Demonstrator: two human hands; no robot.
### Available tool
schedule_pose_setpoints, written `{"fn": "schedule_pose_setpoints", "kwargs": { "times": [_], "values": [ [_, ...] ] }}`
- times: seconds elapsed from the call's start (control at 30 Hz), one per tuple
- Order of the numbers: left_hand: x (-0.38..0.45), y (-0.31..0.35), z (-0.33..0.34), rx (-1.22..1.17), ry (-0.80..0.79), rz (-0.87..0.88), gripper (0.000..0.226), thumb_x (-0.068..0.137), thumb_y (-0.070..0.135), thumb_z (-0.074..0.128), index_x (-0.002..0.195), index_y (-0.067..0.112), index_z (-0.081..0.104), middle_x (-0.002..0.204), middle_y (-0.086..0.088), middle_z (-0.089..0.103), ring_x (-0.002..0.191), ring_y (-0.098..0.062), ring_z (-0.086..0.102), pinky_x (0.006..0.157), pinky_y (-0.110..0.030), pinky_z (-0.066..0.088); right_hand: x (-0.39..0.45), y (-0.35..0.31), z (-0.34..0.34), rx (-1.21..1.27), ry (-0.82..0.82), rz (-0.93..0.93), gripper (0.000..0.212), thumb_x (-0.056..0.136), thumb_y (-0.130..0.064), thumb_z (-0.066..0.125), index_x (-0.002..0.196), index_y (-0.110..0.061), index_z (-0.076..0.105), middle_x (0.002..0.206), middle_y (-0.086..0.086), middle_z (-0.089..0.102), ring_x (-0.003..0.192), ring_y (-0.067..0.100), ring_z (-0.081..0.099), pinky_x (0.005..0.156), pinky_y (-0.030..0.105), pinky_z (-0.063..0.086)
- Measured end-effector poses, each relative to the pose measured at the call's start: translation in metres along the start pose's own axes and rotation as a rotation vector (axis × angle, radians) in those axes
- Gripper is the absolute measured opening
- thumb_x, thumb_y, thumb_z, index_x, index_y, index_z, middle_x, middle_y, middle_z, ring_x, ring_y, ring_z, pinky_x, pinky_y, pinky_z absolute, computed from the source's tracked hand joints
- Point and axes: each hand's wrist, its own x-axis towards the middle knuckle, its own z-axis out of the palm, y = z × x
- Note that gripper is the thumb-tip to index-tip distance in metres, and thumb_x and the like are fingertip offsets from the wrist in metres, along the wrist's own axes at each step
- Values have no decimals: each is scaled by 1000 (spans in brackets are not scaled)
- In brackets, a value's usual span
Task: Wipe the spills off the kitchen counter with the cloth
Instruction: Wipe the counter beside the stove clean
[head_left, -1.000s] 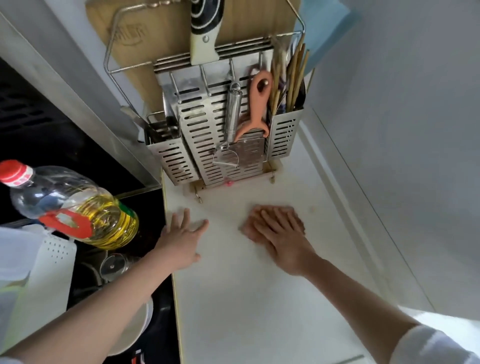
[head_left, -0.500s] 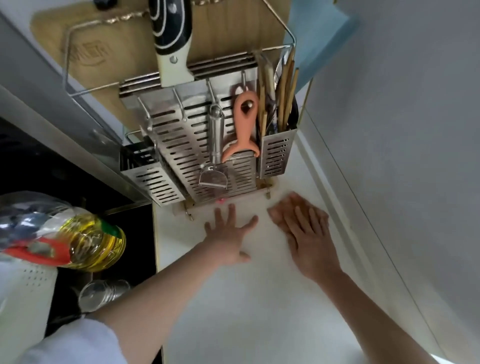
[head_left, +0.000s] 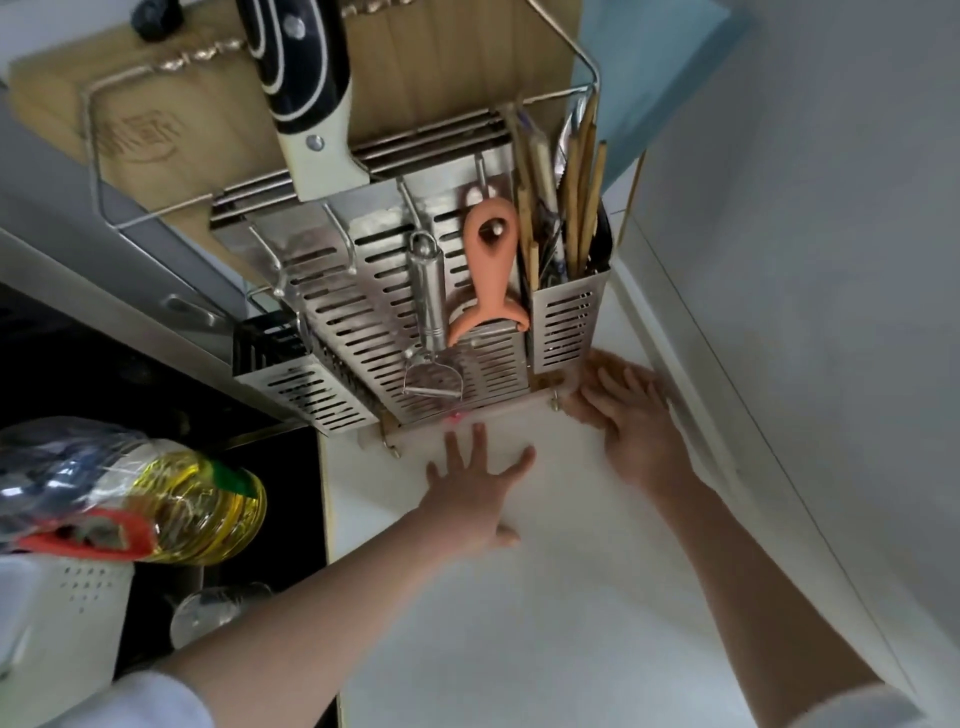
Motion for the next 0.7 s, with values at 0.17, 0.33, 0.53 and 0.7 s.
{"fn": "schedule_pose_setpoints", "kwargs": {
  "times": [0.17,0.33,0.53,0.7],
  "values": [
    [-1,0,0,-9,-5,4,101,89,45,66,146,54,-16,154,-14,-38,140,-48,-28,115,-67,5,92,-15,-26,14,-142,-144,51,95,-8,53,144,-21,48,160,4,28,148,31,11,121,46,7],
    [-2,0,1,5,8,18,101,89,47,65,146,54,-18,154,-14,-37,141,-49,-27,115,-68,6,99,3,-11,-77,-109,-60,64,98,-31,43,156,-28,15,165,5,8,152,31,-1,123,46,3],
    [3,-2,4,-11,-17,9,103,88,46,66,145,55,-20,152,-12,-41,138,-48,-33,114,-69,3,47,14,2,-54,-65,-38,58,93,-25,41,151,-20,37,160,7,29,149,29,20,120,48,19],
    [1,-2,3,-5,-6,9,100,89,48,64,146,55,-19,153,-13,-39,139,-48,-31,115,-67,3,103,-23,-17,-63,-68,106,83,97,-32,53,156,-9,-1,164,15,-3,151,34,-2,123,43,3]
  ]
}}
